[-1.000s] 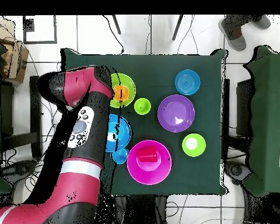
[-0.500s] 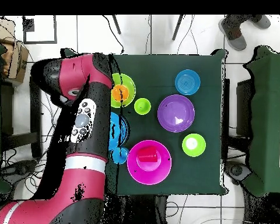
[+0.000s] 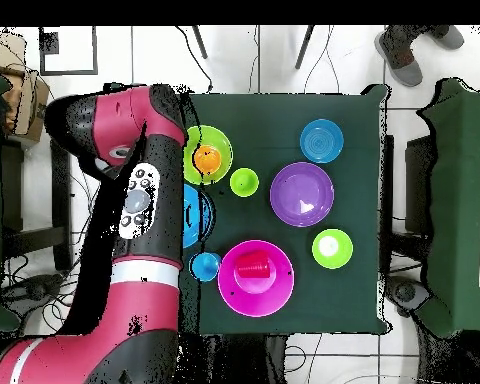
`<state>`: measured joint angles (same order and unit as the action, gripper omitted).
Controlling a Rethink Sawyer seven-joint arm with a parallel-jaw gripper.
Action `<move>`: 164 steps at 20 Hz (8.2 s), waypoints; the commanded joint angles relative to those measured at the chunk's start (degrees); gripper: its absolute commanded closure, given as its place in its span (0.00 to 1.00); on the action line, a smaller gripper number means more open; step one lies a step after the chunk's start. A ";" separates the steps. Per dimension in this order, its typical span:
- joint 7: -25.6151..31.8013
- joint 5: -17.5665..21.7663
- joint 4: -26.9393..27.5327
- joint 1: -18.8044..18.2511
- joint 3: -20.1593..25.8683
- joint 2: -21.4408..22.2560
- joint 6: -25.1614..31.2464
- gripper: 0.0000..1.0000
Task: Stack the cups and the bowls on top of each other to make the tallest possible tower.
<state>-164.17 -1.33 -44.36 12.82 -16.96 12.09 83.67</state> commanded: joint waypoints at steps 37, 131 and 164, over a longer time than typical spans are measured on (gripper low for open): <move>15.39 2.96 4.28 -4.90 9.89 -3.55 4.90 1.00; 27.59 -16.44 40.98 -10.86 -15.26 -28.30 10.54 1.00; 25.35 -35.68 38.88 -10.55 -27.71 -27.32 24.23 1.00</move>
<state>-153.71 -35.72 -1.29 2.15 -45.29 -16.48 101.76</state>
